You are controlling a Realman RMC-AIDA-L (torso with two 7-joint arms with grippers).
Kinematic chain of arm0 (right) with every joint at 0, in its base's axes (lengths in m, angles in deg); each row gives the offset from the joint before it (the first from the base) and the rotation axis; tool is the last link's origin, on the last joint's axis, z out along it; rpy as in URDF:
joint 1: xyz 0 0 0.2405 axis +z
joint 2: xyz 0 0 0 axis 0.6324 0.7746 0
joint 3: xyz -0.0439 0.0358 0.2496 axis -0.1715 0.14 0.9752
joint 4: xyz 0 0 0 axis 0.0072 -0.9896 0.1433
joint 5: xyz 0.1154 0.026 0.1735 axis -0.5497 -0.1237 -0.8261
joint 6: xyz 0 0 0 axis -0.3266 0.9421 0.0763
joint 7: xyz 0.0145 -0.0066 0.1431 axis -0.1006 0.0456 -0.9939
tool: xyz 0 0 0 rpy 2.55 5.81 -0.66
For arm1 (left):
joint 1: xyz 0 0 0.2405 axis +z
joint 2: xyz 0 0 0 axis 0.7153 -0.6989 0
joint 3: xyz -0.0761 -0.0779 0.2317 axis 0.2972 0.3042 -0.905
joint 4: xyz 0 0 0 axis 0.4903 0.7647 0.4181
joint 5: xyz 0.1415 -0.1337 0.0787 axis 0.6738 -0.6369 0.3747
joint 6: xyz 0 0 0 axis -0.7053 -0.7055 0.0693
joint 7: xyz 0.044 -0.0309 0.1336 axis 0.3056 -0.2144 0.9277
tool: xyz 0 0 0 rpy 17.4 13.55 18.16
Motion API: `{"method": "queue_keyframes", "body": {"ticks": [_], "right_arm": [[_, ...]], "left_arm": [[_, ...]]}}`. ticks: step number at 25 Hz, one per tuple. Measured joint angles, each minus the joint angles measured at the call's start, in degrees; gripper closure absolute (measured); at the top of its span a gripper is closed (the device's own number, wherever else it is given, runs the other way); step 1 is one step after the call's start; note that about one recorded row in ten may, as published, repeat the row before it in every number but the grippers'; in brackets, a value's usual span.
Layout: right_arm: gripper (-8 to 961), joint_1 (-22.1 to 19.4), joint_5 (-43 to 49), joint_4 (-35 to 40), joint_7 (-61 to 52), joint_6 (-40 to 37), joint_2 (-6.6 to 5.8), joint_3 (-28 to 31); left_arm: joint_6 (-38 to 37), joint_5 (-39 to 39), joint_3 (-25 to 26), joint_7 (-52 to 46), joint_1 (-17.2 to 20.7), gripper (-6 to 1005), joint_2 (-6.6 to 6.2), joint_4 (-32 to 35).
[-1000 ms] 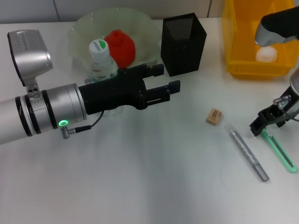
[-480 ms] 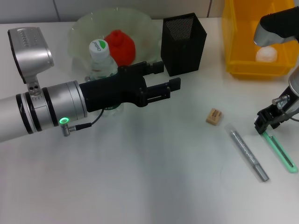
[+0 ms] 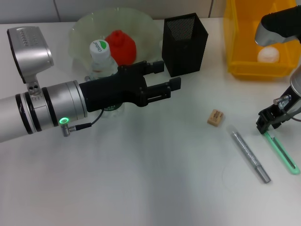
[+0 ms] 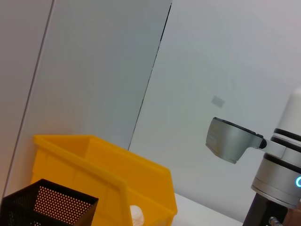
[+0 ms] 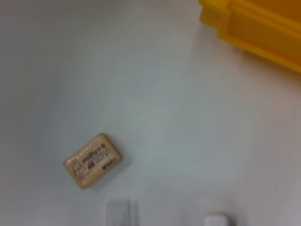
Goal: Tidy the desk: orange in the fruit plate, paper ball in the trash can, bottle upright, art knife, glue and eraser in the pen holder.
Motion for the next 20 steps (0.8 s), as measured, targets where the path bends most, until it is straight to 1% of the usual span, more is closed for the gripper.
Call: {"method": "queue_keyframes", "body": {"ticks": [10, 20], "right_arm": [[653, 0.52, 0.0, -1.41, 0.71, 0.16, -0.01, -0.19], [653, 0.44, 0.07, -1.65, 1.13, 0.56, -0.01, 0.18]], "left_arm": [[0.0, 0.0, 0.09, -0.19, 0.0, 287, 0.09, 0.27], [-0.04, 0.0, 0.1, -0.56, -0.14, 287, 0.09, 0.32]]}}
